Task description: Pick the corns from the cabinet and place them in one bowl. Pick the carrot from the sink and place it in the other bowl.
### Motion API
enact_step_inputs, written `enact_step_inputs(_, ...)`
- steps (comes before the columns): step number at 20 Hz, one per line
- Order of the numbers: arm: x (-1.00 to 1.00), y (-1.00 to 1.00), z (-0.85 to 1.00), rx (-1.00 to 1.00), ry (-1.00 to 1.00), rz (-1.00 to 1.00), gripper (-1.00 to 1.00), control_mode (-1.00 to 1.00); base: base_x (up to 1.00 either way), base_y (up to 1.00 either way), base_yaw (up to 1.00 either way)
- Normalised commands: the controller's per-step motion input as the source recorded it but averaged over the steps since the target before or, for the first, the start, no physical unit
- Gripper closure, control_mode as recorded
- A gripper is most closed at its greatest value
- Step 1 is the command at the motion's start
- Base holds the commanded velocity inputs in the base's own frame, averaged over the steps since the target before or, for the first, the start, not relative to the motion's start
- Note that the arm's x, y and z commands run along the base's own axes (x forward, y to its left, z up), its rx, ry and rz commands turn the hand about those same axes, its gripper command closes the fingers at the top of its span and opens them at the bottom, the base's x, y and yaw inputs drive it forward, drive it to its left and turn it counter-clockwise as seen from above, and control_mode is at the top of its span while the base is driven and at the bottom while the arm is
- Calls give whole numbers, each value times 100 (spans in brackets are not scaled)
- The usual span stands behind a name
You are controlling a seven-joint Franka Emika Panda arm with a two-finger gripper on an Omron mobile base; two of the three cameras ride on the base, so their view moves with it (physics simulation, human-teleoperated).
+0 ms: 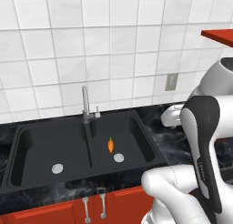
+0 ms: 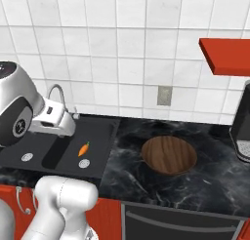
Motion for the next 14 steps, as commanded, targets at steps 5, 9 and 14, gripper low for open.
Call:
enact_step_inputs(5,66,6,-49,2,0,0,-100,-100,0,0,0)
enact_step_inputs(9,64,0,-45,10,0,0,-100,-100,0,0,0)
enact_step_inputs(14,61,1,-22,6,0,0,-100,-100,0,0,0)
